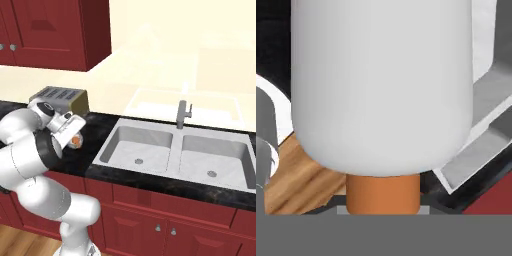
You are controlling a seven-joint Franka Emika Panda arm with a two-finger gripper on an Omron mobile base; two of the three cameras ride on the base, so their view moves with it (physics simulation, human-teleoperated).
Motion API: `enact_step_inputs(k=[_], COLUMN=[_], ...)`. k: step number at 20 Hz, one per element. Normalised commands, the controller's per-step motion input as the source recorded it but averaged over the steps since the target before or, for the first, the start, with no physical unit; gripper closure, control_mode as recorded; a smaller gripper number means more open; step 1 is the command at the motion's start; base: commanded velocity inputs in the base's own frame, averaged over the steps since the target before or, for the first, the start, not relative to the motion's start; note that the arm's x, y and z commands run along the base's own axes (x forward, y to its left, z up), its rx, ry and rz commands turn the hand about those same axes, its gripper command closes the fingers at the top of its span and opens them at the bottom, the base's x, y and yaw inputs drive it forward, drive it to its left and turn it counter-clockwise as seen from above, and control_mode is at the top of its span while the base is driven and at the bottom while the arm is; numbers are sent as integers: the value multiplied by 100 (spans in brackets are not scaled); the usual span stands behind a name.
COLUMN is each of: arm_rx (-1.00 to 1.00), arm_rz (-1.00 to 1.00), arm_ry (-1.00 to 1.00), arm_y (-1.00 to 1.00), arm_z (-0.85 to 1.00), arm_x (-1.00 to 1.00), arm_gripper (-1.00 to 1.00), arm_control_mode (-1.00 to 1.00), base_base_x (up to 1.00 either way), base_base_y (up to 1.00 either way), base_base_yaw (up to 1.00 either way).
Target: Restock the sink supplies by placing the sponge and soap dispenser on the counter and next to the sink. Make sure the soap dispenser is upright.
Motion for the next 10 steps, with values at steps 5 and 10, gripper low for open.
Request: enact_step_inputs(k=[5,10], arm_rx=[-22,-23], arm_rz=[38,17], arm_ry=[-5,4], arm_y=[0,0], arm_z=[0,-5], arm_x=[47,55], arm_gripper=[100,100], arm_control_mode=[-100,-100], base_base_x=[0,0], base_base_y=[0,0], base_base_yaw=[0,0])
